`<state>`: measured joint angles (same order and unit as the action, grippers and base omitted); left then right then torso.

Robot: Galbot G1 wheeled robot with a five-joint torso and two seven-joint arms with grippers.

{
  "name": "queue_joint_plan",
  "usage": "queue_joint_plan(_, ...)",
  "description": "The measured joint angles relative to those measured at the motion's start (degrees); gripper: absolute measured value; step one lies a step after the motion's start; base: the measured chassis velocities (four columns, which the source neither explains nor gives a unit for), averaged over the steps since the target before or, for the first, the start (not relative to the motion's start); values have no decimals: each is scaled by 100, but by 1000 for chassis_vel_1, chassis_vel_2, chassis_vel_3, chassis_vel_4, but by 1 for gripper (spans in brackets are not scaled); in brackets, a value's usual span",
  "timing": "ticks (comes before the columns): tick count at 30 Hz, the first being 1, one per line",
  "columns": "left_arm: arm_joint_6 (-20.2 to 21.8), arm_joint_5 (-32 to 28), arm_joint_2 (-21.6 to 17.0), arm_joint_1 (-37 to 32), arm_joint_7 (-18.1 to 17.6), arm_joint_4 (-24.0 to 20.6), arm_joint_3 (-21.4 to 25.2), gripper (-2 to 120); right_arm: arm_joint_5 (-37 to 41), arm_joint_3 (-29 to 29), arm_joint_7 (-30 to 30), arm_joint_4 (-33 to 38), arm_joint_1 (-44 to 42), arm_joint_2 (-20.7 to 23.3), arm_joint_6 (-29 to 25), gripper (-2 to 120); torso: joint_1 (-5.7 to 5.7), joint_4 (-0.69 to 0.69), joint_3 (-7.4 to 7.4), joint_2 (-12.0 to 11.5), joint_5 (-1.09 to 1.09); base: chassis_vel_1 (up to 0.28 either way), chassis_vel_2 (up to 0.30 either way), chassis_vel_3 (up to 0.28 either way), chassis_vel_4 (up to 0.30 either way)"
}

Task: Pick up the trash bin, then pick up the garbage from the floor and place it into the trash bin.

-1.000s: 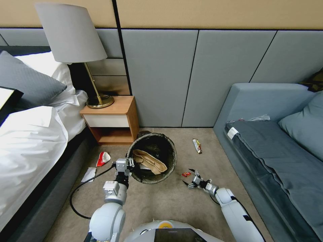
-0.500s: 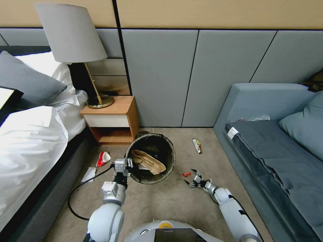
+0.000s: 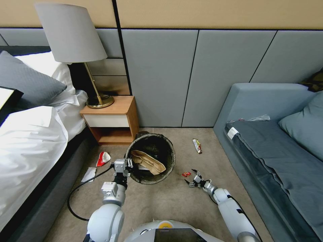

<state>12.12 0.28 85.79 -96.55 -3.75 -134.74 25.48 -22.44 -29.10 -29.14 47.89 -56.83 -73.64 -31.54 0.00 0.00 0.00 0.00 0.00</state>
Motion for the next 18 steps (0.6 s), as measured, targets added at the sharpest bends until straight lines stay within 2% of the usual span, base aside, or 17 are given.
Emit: queue_joint_plan(18,-5,7,1,-15,0,-4,24,0,-107,38,137,-401,203,-118,-55,100,0,0,0,0,0,0,0,0,0)
